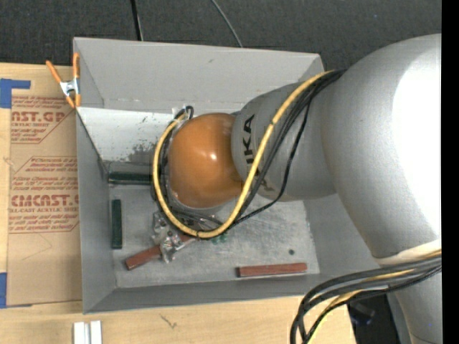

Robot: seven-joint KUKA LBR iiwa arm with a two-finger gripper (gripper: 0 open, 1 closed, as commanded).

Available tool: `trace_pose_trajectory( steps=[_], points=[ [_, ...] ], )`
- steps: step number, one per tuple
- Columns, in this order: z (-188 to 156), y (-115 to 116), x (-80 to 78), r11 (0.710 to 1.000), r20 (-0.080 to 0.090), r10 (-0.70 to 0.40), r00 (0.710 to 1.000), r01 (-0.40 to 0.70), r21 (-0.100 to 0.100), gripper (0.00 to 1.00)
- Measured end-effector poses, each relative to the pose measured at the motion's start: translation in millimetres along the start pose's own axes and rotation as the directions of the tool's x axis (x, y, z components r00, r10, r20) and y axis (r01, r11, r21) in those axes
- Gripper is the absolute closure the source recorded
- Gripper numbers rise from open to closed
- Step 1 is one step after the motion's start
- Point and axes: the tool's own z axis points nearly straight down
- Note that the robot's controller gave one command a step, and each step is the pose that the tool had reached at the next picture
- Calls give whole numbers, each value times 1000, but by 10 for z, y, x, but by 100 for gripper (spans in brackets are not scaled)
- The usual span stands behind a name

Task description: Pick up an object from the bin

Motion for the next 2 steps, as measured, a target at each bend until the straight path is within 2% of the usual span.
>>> trace_pose_trajectory(
  steps=[2],
  points=[
    [-388,-2,-24,1000,9,0,1000,0,2,100]
  ],
)
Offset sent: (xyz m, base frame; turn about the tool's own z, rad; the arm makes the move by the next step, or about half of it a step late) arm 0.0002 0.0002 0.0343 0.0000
